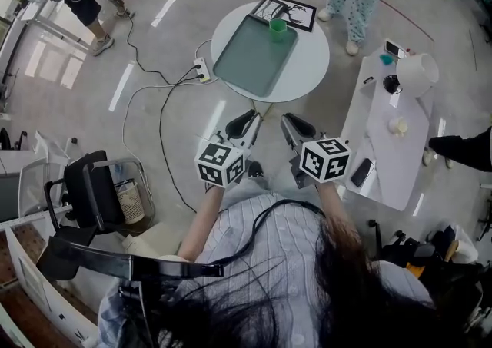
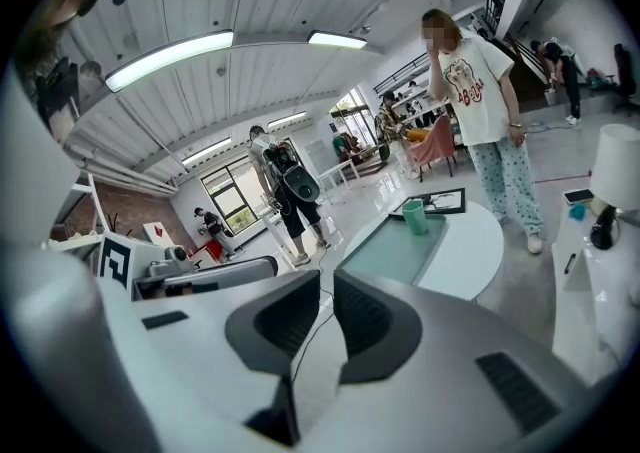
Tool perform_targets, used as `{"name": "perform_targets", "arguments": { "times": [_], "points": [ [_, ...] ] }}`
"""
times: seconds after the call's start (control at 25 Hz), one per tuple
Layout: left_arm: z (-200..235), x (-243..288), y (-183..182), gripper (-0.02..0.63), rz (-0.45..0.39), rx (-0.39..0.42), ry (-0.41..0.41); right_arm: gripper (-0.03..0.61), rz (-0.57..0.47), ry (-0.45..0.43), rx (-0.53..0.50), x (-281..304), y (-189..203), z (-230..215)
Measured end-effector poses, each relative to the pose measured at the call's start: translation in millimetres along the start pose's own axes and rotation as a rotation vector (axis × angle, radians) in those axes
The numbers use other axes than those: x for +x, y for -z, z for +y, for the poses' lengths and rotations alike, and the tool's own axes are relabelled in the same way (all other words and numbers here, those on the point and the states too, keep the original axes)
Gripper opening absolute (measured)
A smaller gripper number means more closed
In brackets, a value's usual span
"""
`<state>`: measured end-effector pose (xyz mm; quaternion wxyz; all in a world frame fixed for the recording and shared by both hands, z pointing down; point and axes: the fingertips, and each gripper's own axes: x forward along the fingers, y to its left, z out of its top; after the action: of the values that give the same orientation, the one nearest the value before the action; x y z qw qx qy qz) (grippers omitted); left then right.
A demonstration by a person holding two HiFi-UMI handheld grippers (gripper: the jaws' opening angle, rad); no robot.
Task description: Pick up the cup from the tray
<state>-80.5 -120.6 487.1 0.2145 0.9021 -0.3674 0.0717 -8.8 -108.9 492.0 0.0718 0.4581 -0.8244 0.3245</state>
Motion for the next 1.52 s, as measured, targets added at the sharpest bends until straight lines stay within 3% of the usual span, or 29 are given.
{"name": "perform_targets", "arguments": {
  "times": [0.36,0.76,1.16,1.52],
  "points": [
    [11,28,-3,0.051,0.015,-0.017,-0.009,0.058,0.007,0.003,0.010,15,-20,-29],
    [59,80,-29,0.051,0.006,-0.047,-0.112,0.058,0.066,-0.048,-0.028,74,-64,-87],
    [88,148,-39,0.051,0.045,-0.071,-0.160,0.060,0.185,-0.119,-0.144,143,-99,-149],
    [111,191,-37,0.051,0.086,-0.090,-0.198,0.067,0.246,-0.088,-0.225,202,-101,-211]
  ]
}}
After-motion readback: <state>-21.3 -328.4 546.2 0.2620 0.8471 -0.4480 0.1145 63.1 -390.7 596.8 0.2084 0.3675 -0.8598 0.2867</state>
